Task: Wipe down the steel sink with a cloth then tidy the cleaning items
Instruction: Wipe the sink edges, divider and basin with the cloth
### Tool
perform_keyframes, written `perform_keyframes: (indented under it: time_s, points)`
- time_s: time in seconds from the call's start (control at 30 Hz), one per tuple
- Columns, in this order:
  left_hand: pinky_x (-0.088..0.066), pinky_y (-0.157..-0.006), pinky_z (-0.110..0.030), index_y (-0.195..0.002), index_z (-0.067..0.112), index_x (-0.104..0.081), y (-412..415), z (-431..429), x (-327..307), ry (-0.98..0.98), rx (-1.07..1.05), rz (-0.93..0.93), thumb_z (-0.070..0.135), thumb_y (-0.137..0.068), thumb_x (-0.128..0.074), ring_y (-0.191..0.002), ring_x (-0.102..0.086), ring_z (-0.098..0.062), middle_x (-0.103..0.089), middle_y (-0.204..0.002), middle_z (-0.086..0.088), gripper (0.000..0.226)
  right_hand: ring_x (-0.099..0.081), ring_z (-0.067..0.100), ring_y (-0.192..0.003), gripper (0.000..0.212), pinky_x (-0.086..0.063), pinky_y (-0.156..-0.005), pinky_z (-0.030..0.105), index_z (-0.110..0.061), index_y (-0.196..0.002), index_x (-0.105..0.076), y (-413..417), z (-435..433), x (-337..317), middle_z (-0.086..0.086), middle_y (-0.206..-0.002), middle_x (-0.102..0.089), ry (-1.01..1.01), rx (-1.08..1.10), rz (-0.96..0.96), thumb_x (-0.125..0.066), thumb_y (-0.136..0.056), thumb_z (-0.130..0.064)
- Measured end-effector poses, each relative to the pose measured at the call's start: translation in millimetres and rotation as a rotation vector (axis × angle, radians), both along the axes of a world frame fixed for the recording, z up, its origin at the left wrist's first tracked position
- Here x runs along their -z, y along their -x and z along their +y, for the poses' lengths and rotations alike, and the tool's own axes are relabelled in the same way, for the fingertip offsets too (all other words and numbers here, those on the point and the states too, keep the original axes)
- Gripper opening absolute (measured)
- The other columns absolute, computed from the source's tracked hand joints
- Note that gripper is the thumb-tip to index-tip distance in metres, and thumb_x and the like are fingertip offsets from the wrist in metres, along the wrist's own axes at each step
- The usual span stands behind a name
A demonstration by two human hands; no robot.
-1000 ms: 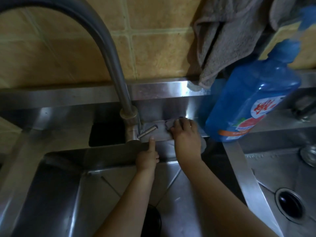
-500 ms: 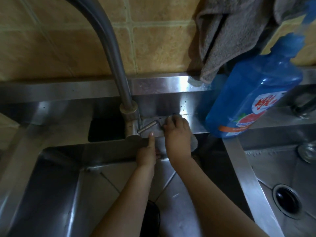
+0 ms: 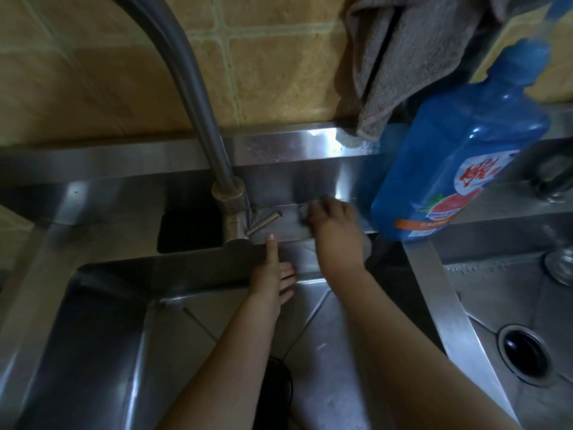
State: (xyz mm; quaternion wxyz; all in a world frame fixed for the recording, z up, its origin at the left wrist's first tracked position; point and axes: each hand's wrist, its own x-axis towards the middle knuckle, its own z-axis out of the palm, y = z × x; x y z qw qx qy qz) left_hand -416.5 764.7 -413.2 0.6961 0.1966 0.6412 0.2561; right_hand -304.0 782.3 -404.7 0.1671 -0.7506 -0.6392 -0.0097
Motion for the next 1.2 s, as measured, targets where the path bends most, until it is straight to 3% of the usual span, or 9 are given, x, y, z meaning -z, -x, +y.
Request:
perform_keyframes:
  time_s: [0.17, 0.3, 0.43, 0.57, 0.7, 0.87, 1.03, 1.1, 1.2]
  points:
    - [-0.043, -0.087, -0.036, -0.116, 0.003, -0.058, 3.3, -2.7, -4.3, -0.006, 0.001, -0.032, 0.074, -0.08, -0.031, -0.098, -0.058, -0.019, -0.062, -0.12, -0.01, 0.084, -0.057, 0.039, -0.096, 0.033, -0.051, -0.08, 0.044, -0.008, -0.097, -0.067, -14.4, -3.1, -0.7, 0.019, -0.104, -0.062, 0.04, 0.156, -0.016, -0.08, -0.067, -0.013]
    - [-0.042, -0.089, -0.037, -0.119, 0.004, -0.056, 5.1, -2.9, -6.5, -0.007, 0.01, -0.035, 0.074, -0.08, -0.034, -0.104, -0.058, -0.021, -0.062, -0.12, -0.01, 0.083, -0.057, 0.04, -0.096, 0.026, -0.05, -0.081, 0.043, -0.007, -0.093, -0.069, -3.3, -0.7, -0.2, 0.018, -0.105, -0.063, 0.032, 0.167, 0.024, -0.077, -0.07, -0.01]
    - [-0.043, -0.092, -0.039, -0.105, 0.009, -0.062, 6.9, -2.0, -3.3, -0.002, -0.004, -0.004, 0.074, -0.078, -0.039, -0.098, -0.061, -0.021, -0.068, -0.107, -0.007, 0.074, -0.053, 0.042, -0.1, 0.025, -0.046, -0.08, 0.04, -0.008, -0.102, -0.066, 22.7, 5.7, -3.4, 0.018, -0.111, -0.06, 0.037, -0.001, 0.081, -0.06, -0.079, -0.014]
    - [-0.043, -0.1, -0.045, -0.084, 0.013, -0.062, 5.5, 0.0, -3.4, 0.004, -0.031, -0.019, 0.066, -0.083, -0.042, -0.097, -0.062, -0.025, -0.067, -0.088, -0.006, 0.057, -0.053, 0.04, -0.098, 0.035, -0.049, -0.081, 0.038, -0.008, -0.104, -0.068, 44.6, 6.7, -6.5, 0.016, -0.11, -0.06, 0.059, -0.161, 0.104, -0.064, -0.072, -0.022]
    - [-0.046, -0.077, -0.033, -0.103, 0.008, -0.062, 6.6, -0.4, -2.7, -0.019, 0.01, 0.039, 0.074, -0.078, -0.038, -0.092, -0.063, -0.021, -0.068, -0.102, -0.007, 0.074, -0.043, 0.037, -0.117, 0.039, -0.04, -0.095, 0.038, -0.01, -0.127, -0.054, 27.9, 2.5, -11.3, 0.015, -0.131, -0.049, 0.101, -0.163, 0.088, -0.054, -0.089, -0.021]
    - [-0.04, -0.097, -0.041, -0.117, 0.002, -0.056, 9.9, 0.8, -1.7, -0.021, 0.063, 0.047, 0.072, -0.081, -0.034, -0.107, -0.058, -0.023, -0.061, -0.121, -0.01, 0.081, -0.031, 0.031, -0.128, 0.039, -0.029, -0.104, 0.035, -0.015, -0.134, -0.044, -1.8, -8.1, -16.0, 0.01, -0.145, -0.034, 0.141, 0.031, 0.033, -0.044, -0.095, -0.019]
    - [-0.041, -0.092, -0.04, -0.117, 0.004, -0.057, 9.3, 0.2, -2.0, -0.036, 0.056, 0.061, 0.074, -0.08, -0.034, -0.094, -0.058, -0.019, -0.062, -0.118, -0.009, 0.082, -0.039, 0.04, -0.126, 0.041, -0.037, -0.1, 0.052, -0.009, -0.126, -0.053, 3.3, -17.8, -16.2, 0.018, -0.138, -0.044, 0.089, 0.129, 0.007, -0.056, -0.09, -0.028]
    - [-0.041, -0.089, -0.038, -0.115, 0.004, -0.058, 9.1, 0.6, -2.5, -0.035, 0.057, 0.065, 0.074, -0.079, -0.034, -0.092, -0.058, -0.018, -0.063, -0.117, -0.008, 0.082, -0.037, 0.038, -0.127, 0.041, -0.034, -0.099, 0.052, -0.011, -0.126, -0.053, 8.7, -18.1, -15.6, 0.016, -0.139, -0.043, 0.126, 0.147, 0.011, -0.055, -0.091, -0.032]
    - [-0.042, -0.09, -0.038, -0.109, 0.006, -0.059, 11.1, 0.5, -3.8, -0.038, 0.048, 0.063, 0.072, -0.08, -0.037, -0.09, -0.058, -0.018, -0.064, -0.114, -0.006, 0.076, -0.047, 0.04, -0.116, 0.034, -0.041, -0.088, 0.048, -0.013, -0.113, -0.063, 13.6, -18.4, -18.7, 0.014, -0.126, -0.055, 0.064, 0.172, -0.011, -0.069, -0.081, -0.021]
